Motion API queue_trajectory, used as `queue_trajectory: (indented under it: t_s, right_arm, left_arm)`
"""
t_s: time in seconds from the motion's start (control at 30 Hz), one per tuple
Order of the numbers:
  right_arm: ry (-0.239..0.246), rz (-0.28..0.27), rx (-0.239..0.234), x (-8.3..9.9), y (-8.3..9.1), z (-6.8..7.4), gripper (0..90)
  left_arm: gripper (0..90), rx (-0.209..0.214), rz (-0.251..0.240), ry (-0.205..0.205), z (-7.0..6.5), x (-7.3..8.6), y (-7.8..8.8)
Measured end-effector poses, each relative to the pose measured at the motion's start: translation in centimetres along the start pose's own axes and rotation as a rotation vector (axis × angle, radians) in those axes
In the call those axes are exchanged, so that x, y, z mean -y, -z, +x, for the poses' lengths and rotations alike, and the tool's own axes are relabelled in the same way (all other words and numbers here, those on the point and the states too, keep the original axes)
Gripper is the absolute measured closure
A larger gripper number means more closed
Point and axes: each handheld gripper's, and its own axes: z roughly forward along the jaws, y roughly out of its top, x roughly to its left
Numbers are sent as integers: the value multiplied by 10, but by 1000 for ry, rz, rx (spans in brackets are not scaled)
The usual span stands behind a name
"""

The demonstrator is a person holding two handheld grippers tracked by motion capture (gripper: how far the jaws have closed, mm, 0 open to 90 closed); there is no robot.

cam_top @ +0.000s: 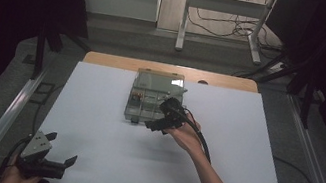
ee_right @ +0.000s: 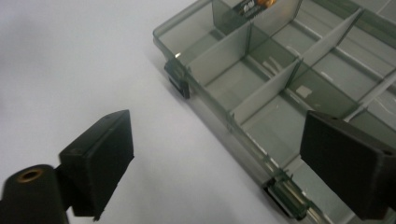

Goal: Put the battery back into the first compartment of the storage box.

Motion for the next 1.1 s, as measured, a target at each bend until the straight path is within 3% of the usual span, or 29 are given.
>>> queue_trajectory:
  t_s: [0.43,0.6,1.1]
  right_arm:
    - [23,4,19,13,5,7,28]
    - [44,-7,47,18,12,12,15]
    - [88,-44,52,39,32,22,1]
  left_arm:
    - [9,3,-8,1,0,1,1]
    - [9,3,-8,-1,0,1,1]
    - [9,4,-8,-1,0,1,1]
